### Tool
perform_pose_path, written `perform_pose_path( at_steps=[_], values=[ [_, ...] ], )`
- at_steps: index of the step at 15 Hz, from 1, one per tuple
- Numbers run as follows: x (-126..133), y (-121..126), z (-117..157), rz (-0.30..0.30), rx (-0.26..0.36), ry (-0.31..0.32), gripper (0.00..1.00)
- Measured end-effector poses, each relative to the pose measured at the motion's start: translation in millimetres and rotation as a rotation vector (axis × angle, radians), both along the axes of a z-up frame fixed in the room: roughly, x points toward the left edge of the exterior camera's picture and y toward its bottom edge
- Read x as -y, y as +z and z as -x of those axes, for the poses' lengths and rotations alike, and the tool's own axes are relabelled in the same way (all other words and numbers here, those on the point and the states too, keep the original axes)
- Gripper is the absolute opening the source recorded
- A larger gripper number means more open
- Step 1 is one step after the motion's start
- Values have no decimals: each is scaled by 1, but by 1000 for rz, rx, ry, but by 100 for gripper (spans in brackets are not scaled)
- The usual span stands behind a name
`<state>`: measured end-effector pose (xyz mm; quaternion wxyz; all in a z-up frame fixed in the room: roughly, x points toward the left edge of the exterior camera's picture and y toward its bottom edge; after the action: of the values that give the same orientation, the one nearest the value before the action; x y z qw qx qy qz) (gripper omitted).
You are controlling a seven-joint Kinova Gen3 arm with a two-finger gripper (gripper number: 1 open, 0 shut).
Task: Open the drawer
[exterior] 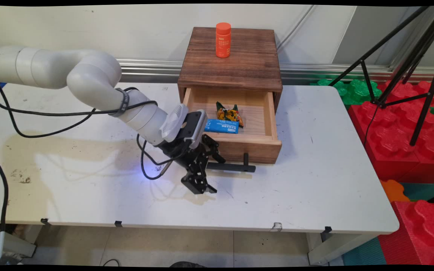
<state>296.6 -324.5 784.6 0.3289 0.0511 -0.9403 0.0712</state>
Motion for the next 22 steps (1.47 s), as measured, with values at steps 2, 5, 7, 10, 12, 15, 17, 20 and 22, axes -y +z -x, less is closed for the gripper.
perform_pose_path(
  at_steps=[2, 5, 7, 10, 12, 15, 17, 20, 22],
  values=[
    [-6, 0, 1, -4, -2, -6, 100],
    [-15, 0, 3, -11, -3, -16, 100],
    [-21, -1, 4, -14, -5, -23, 100],
    [-28, -1, 6, -18, -8, -32, 100],
    [-32, -1, 7, -20, -10, -37, 100],
    [-38, 0, 9, -22, -15, -42, 100],
    [-41, 0, 10, -23, -17, -43, 100],
    [-46, 1, 12, -25, -23, -44, 100],
    [-50, 2, 13, -27, -26, -45, 100]
  ],
)
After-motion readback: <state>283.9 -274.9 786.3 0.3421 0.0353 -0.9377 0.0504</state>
